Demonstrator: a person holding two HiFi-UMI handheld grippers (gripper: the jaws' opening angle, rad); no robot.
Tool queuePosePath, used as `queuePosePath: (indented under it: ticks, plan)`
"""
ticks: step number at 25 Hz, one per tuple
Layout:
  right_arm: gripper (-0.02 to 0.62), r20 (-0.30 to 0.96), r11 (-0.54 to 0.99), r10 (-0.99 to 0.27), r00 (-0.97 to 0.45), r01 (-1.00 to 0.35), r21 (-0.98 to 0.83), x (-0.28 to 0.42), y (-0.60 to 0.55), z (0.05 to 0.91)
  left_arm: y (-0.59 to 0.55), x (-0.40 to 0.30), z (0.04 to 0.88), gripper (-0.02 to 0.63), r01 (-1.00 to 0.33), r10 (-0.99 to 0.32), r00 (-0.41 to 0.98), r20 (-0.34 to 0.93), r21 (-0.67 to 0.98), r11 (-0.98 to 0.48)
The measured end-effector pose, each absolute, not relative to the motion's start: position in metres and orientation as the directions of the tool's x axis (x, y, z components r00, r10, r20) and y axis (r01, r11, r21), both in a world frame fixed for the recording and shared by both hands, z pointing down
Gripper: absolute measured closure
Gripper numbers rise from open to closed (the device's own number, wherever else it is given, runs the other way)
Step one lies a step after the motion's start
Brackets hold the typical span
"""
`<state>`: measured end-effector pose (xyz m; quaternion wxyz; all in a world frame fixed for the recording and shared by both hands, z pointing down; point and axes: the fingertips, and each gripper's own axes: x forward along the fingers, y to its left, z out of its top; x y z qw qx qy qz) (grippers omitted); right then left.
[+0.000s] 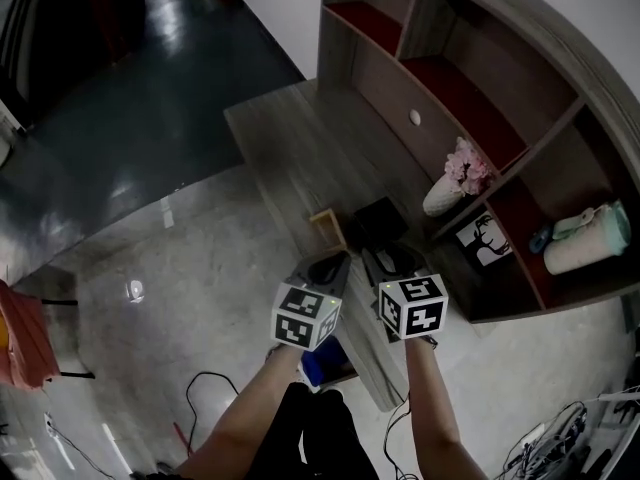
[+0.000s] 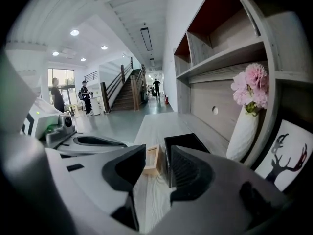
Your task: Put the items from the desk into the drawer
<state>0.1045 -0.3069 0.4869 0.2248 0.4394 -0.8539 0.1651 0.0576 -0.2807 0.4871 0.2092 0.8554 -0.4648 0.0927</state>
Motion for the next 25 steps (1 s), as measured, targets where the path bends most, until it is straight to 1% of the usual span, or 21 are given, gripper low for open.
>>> queuePosePath:
  ticks: [6, 11, 16, 20, 23, 25]
  plan:
    - [0.423, 0.581, 0.584, -0.638, -0.505, -0.809, -0.062, 0.096, -0.332, 0.497, -0.296, 0.047, 0.496, 0.595, -0.839, -0.762, 0.541, 0.356, 0.295, -0.457]
    - [0.423, 0.652, 0.608, -0.595, -0.471, -0.793, -0.018, 0.092, -0.344, 0.508, -0.301, 0.042, 0.502, 0.595, -0.842, -0.768, 0.532, 0.356, 0.314, -0.438]
    - [0.423, 0.710, 0.624, -0.536, -0.457, -0.781, -0.031, 0.085, -0.347, 0.525, -0.304, 0.036, 0.509, 0.595, -0.845, -0.772, 0.525, 0.359, 0.331, -0.421]
    - [0.423, 0.750, 0.615, -0.514, -0.416, -0.789, -0.016, 0.088, -0.351, 0.539, -0.303, 0.034, 0.515, 0.596, -0.845, -0.770, 0.523, 0.366, 0.342, -0.411]
    - [0.431, 0.782, 0.613, -0.489, -0.387, -0.790, -0.009, 0.089, -0.352, 0.543, -0.302, 0.033, 0.517, 0.595, -0.844, -0.768, 0.523, 0.369, 0.347, -0.408]
    - [0.458, 0.824, 0.631, -0.455, -0.337, -0.775, 0.031, 0.091, -0.352, 0.546, -0.302, 0.033, 0.518, 0.595, -0.844, -0.768, 0.523, 0.369, 0.352, -0.405]
